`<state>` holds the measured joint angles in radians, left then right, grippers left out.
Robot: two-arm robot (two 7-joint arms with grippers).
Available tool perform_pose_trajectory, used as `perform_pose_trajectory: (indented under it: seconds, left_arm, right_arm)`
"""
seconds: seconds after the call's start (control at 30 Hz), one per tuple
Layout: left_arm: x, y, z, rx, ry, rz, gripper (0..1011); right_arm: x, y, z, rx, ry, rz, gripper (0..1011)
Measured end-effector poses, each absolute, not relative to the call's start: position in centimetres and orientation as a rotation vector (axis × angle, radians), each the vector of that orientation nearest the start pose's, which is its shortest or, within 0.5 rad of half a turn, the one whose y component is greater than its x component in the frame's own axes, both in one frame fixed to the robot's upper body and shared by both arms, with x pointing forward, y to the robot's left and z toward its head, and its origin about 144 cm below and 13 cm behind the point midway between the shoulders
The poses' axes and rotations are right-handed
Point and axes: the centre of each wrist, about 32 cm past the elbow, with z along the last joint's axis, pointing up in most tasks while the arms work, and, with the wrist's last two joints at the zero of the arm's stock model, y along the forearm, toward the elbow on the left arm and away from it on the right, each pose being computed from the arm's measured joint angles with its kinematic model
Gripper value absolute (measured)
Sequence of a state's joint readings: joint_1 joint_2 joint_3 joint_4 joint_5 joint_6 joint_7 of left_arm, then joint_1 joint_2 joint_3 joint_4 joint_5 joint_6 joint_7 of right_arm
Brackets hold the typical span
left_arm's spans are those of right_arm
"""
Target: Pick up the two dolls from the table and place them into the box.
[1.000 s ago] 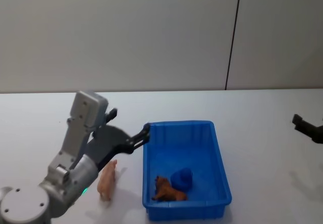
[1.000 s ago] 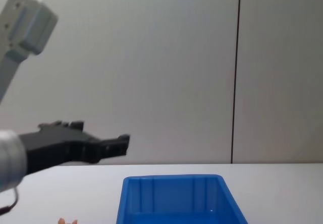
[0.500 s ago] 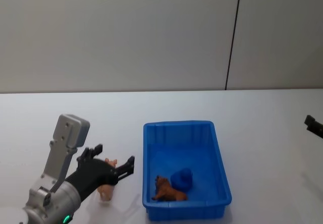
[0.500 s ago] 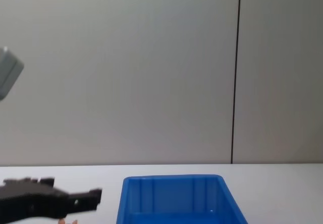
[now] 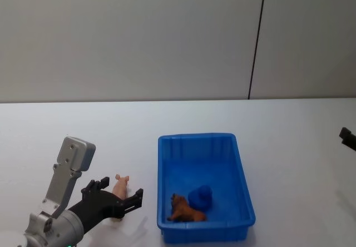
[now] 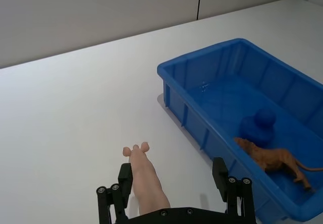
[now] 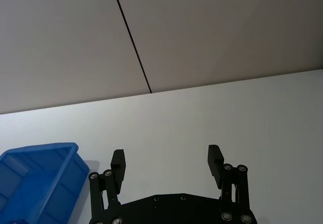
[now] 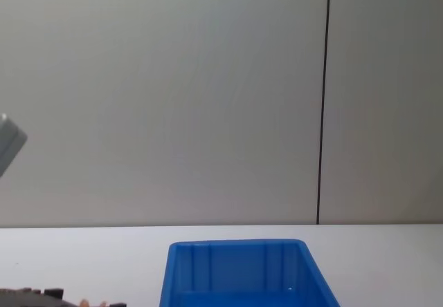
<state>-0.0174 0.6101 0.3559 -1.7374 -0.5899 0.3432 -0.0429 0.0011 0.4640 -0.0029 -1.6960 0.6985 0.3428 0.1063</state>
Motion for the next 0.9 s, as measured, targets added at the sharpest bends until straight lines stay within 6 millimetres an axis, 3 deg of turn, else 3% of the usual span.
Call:
perform_pose_trajectory:
  seconds: [0.7, 0.9]
  left_arm:
    - [46.6, 28.5, 116.7, 0.403, 0.323, 1.111, 999]
    - [47.0, 28.7, 116.5, 0.414, 0.333, 1.109, 860]
  right_arm:
    - [45.7, -34.3, 120.6, 0.008, 0.352, -1.345, 1001]
    - [45.7, -34.3, 120.6, 0.008, 0.353, -1.346, 1001]
